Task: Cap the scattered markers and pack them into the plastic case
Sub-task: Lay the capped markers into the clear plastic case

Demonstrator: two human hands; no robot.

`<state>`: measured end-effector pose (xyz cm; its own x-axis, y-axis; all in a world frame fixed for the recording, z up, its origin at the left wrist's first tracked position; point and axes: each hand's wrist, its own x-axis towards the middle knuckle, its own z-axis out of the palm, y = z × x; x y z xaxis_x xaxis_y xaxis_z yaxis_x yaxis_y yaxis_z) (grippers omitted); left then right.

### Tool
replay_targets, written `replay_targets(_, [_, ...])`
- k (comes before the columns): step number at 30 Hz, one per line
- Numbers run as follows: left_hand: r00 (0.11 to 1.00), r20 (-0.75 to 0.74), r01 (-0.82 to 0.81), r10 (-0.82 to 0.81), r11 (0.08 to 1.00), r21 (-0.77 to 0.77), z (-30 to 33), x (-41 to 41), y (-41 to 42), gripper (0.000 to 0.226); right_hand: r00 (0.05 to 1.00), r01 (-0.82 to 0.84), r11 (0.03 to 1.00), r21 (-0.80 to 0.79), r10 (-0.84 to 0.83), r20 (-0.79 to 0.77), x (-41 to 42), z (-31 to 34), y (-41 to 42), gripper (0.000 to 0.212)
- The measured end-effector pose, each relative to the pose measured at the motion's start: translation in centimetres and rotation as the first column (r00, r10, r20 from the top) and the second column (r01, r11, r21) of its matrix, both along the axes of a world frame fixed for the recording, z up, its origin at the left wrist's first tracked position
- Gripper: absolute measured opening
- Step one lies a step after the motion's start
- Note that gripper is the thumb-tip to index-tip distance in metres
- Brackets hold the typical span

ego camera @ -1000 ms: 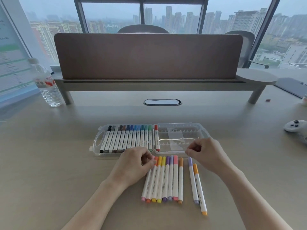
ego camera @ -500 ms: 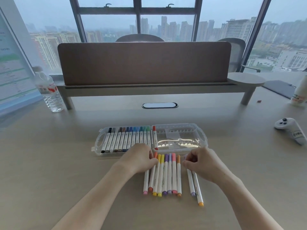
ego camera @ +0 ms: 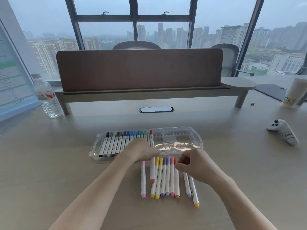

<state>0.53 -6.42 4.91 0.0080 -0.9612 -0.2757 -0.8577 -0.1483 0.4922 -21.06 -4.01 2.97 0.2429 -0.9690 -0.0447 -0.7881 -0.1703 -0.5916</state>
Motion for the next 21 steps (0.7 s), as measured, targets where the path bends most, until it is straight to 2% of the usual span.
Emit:
replay_targets(2, [0.986, -0.153, -0.069, 0.066, 0.997, -0.016, 0.7, 0.5, -0.6, 0.039, 1.000, -0.031, 0.999, 0.008, 0.031, 0.004, 0.4, 0.3, -0.2, 0.018])
replay_targets(6, [0.903, -0.415, -0.144, 0.115, 0.989, -0.039, 1.6, 0.5, -1.8, 0.034, 0.993, -0.081, 0.996, 0.031, 0.078, 0.094, 1.5, 1.2, -0.8, 0.027])
replay_targets(13, [0.775, -0.619, -0.173, 0.132, 0.985, -0.006, 0.8, 0.6, -4.3, 0.033, 0.979, -0.126, 0.990, 0.068, 0.113, 0.169, 3.8, 1.3, -3.0, 0.034])
replay_targets(16, [0.786, -0.610, -0.154, 0.101, 0.987, -0.035, 0.5, 1.2, -5.7, 0.031, 0.974, -0.089, 0.992, 0.087, 0.068, 0.217, 4.8, 0.9, -4.1, 0.033])
replay_targets(19, [0.883, -0.467, -0.110, 0.034, 0.985, -0.135, 0.6, 1.8, -8.3, 0.022, 0.974, -0.044, 0.994, 0.099, 0.021, 0.225, 5.8, 0.1, -6.1, 0.032])
replay_targets(21, [0.912, -0.409, -0.085, 0.014, 0.984, -0.156, 0.4, 2.1, -10.1, 0.018, 0.981, -0.019, 0.997, 0.080, 0.003, 0.192, 6.4, -0.1, -7.3, 0.034])
